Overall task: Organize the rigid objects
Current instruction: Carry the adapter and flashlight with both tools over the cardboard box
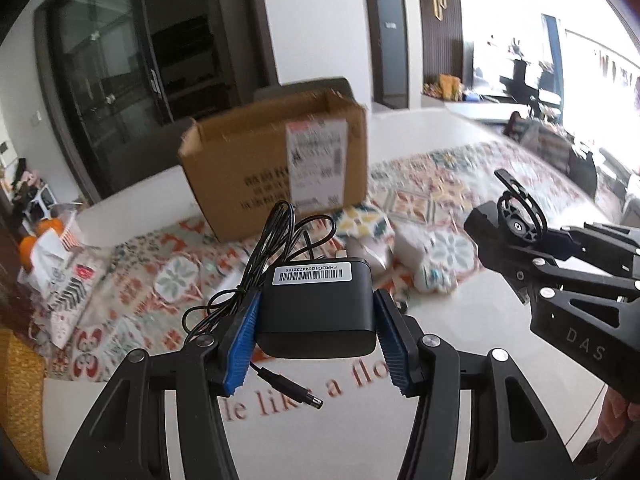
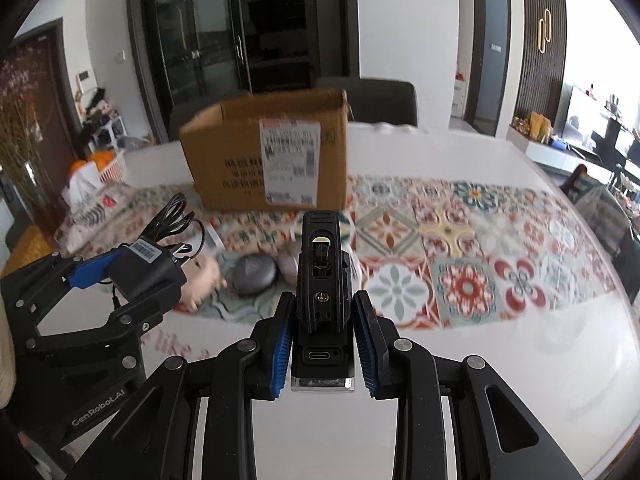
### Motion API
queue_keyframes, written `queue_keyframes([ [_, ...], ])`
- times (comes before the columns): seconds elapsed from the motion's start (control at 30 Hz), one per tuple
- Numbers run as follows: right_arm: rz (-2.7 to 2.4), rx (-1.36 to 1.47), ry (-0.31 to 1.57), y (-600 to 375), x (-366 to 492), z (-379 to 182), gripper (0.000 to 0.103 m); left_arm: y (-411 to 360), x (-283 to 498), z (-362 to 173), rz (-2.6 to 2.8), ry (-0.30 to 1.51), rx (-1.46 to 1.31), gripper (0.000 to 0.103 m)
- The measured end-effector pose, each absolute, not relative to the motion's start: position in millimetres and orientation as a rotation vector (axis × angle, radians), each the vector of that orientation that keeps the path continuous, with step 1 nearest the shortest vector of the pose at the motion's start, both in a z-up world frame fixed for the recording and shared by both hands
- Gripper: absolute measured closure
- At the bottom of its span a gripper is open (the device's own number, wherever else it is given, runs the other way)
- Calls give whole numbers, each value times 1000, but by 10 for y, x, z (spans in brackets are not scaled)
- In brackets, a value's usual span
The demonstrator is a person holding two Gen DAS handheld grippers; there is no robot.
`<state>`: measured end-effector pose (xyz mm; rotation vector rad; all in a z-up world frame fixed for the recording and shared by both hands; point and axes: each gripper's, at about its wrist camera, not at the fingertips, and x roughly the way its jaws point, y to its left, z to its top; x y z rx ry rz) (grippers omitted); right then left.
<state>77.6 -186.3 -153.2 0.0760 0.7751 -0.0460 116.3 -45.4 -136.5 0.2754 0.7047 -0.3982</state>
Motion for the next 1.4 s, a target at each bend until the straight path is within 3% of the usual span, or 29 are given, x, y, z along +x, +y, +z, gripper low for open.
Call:
queue_keyframes([
  [0.73, 74, 86, 619, -1861, 1621, -635, 73, -347, 1856, -401, -336, 586, 186, 48],
  [1.13, 131, 108, 685, -1969, 2561, -334, 73, -485, 2714, -13, -358, 633, 161, 48],
  [1.4, 164, 116, 811, -2039, 3262, -423, 73, -614, 3365, -97, -384, 768, 147, 48],
])
